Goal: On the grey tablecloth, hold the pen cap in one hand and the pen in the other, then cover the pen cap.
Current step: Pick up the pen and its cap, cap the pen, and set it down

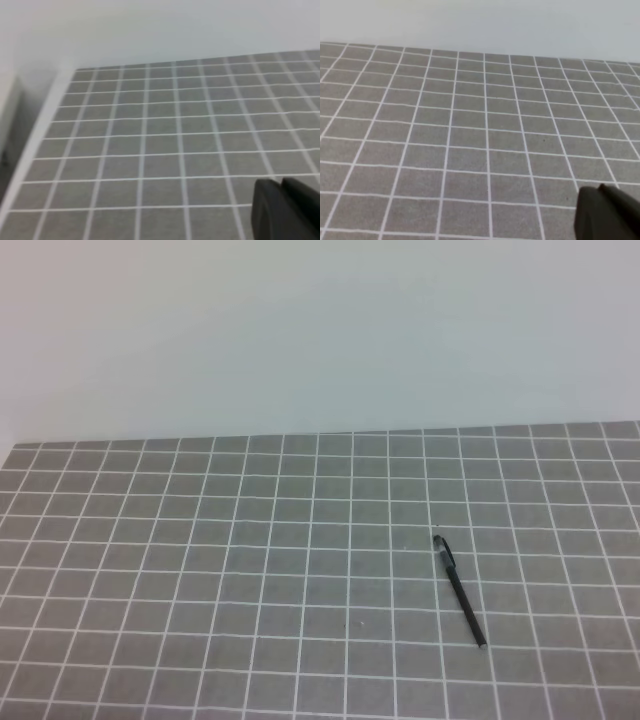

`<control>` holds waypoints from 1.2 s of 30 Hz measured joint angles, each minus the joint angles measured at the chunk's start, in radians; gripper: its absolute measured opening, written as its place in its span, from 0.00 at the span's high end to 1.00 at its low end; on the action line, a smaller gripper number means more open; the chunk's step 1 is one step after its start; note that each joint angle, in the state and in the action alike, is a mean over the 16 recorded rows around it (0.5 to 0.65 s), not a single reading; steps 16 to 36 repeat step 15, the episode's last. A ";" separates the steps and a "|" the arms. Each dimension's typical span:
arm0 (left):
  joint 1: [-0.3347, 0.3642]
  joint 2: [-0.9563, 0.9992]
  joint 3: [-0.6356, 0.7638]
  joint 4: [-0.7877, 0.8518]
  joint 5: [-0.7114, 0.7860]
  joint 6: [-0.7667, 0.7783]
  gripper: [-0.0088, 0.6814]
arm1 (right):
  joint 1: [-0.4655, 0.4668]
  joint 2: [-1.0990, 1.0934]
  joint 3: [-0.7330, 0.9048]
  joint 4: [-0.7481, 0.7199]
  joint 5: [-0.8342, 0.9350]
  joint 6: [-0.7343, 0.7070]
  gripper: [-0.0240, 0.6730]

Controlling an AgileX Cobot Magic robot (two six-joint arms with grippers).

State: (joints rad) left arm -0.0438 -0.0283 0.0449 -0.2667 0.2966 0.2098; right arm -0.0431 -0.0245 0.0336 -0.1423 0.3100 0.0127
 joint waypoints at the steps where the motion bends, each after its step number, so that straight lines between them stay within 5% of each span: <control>1: 0.007 0.000 0.000 0.002 0.002 0.001 0.99 | 0.000 0.000 0.000 0.000 0.000 0.000 0.97; 36: 0.056 0.000 0.000 0.013 0.004 0.009 0.99 | 0.000 0.000 0.000 0.000 0.000 0.000 0.97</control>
